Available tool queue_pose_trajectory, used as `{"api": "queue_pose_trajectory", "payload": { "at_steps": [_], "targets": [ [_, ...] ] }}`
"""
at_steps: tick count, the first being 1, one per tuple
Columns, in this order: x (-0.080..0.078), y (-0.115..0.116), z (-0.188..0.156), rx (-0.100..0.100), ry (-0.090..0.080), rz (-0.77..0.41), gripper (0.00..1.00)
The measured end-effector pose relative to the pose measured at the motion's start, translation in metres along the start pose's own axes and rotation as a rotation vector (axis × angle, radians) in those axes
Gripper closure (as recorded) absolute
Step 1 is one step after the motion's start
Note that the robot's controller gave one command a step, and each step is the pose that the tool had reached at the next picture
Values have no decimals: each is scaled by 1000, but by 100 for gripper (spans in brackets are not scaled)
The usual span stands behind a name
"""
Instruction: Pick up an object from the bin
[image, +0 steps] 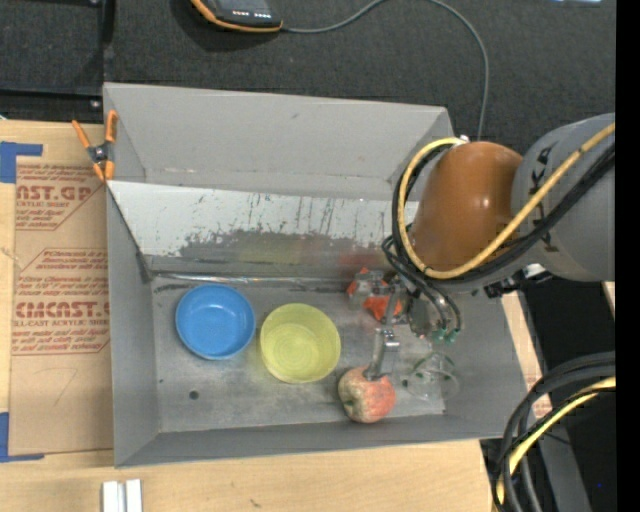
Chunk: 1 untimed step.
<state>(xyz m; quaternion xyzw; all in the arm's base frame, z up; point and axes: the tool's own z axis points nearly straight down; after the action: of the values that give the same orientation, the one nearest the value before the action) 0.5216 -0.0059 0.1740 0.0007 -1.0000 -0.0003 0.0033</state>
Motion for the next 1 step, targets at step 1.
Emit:
{"api": "queue_pose_trajectory", "payload": {
  "at_steps": [1],
  "targets": [
    [-2,0,-5,0,-8,0,0]
  ]
}}
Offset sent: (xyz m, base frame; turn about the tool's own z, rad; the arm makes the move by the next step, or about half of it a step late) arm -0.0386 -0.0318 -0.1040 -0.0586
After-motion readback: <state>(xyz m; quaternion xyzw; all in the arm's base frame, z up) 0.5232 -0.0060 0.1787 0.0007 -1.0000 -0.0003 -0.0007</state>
